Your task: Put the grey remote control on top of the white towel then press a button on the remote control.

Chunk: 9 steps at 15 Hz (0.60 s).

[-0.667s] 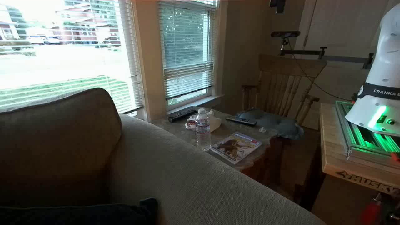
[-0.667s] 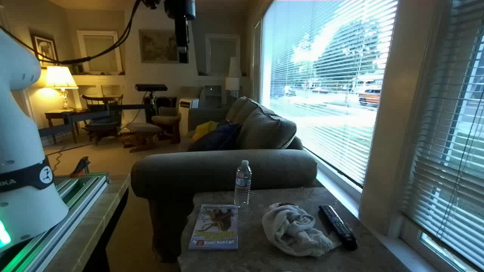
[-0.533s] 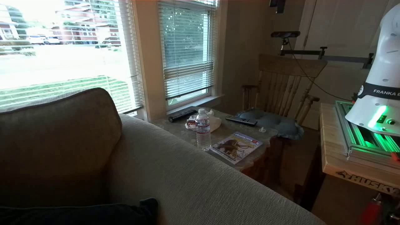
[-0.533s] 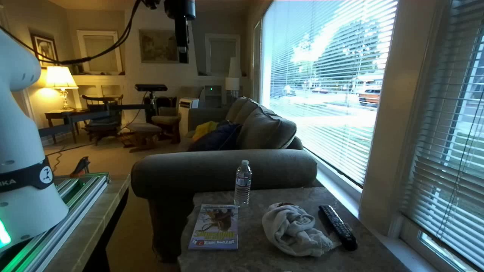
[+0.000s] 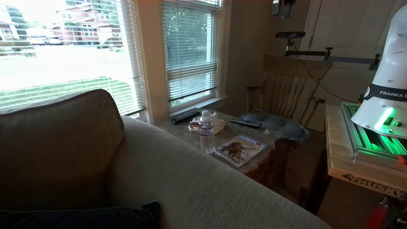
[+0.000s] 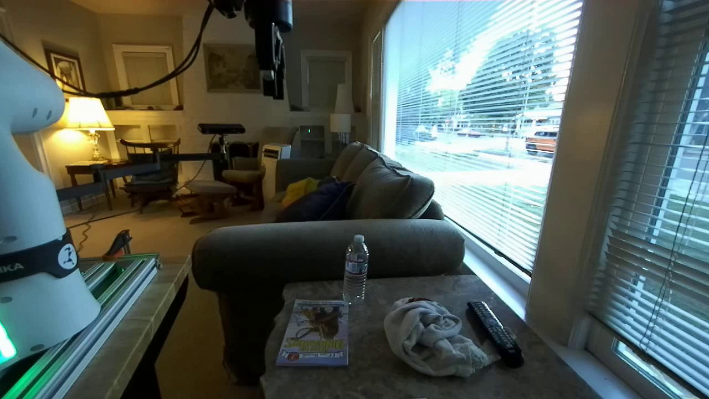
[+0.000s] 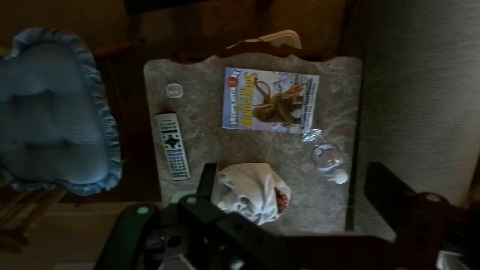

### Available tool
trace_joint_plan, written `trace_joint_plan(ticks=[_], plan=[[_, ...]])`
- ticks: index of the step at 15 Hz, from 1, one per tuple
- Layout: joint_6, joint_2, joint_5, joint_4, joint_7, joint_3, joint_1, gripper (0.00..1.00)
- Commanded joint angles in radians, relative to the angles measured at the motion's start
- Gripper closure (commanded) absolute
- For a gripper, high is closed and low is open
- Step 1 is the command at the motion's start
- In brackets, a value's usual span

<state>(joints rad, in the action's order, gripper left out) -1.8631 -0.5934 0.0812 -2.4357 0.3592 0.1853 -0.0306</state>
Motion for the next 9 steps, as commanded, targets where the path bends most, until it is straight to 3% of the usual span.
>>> trace_joint_plan(ticks=[1,6,9], plan=[[-0.052,-0.017,-0.11,-0.068,0.055,-0.052,0.113,0.0],[-0.37,0.013,-0.249,-0.16,0.083,-0.114,0.25,0.0],[-0.563,0.071,-0.274,-0.195,0.093,-0.132,0.304,0.0]])
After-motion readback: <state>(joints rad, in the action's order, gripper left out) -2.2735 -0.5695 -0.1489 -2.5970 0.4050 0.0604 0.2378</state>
